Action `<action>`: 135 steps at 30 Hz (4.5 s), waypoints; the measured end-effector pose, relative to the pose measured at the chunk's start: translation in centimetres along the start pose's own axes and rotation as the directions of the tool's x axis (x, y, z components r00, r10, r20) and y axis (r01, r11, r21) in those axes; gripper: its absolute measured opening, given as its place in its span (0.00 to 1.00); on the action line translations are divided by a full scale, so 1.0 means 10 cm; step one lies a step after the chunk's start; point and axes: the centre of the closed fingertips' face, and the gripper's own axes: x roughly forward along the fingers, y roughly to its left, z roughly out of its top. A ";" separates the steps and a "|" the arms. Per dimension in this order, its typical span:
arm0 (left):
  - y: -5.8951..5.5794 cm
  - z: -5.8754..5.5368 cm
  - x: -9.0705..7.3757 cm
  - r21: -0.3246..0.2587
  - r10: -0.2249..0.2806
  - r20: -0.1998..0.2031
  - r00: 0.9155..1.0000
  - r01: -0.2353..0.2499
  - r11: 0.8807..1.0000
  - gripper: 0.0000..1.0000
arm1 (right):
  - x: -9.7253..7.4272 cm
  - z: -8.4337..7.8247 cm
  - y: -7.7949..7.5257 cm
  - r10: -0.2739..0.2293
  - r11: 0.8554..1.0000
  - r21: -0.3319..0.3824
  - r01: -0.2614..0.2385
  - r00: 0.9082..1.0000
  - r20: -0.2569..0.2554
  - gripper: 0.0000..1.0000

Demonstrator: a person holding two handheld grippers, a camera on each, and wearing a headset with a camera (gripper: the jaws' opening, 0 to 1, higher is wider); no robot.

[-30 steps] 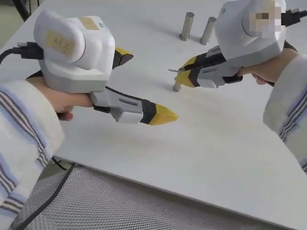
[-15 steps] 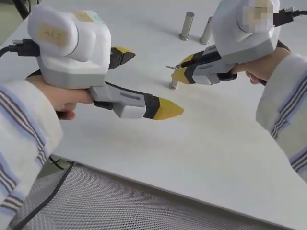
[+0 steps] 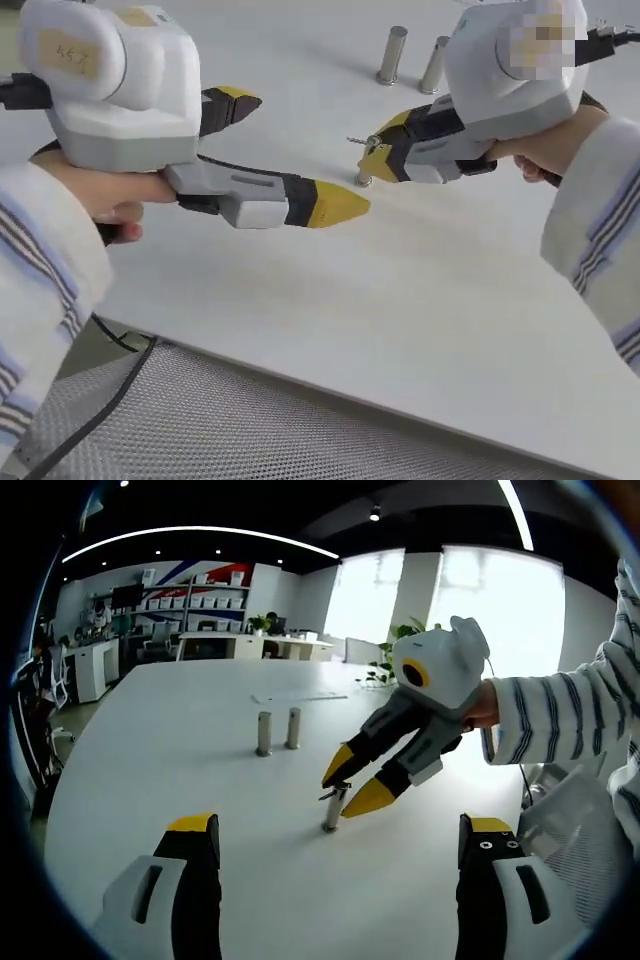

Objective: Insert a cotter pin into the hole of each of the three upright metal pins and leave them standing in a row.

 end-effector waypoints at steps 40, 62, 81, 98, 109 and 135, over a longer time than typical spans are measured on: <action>-0.33 0.05 0.08 0.007 -0.071 -0.041 0.997 0.071 0.997 0.96 | -1.44 -0.66 0.30 -0.338 0.783 0.595 0.181 0.927 0.163 0.91; -0.16 0.00 0.23 0.011 -0.055 -0.077 0.996 0.056 0.998 0.99 | -1.56 -1.09 0.31 -0.419 0.646 0.716 0.267 0.907 0.040 0.98; 0.50 0.63 0.78 0.060 0.014 -0.003 1.000 -0.014 0.998 0.99 | -1.64 -1.21 0.41 -0.444 0.590 0.762 0.266 0.895 0.032 0.96; 1.07 0.67 1.40 0.221 0.011 -0.058 0.998 0.002 0.975 0.67 | -1.69 -1.34 0.40 -0.465 0.544 0.787 0.290 0.885 -0.004 0.93; 1.17 0.44 1.66 0.239 0.012 -0.148 0.989 0.024 0.971 0.41 | -1.74 -1.36 0.36 -0.480 0.550 0.770 0.322 0.877 -0.024 0.90; 1.16 0.47 1.90 0.263 0.043 -0.185 0.982 0.007 0.965 0.10 | -1.83 -1.38 0.33 -0.477 0.556 0.766 0.323 0.879 -0.025 0.85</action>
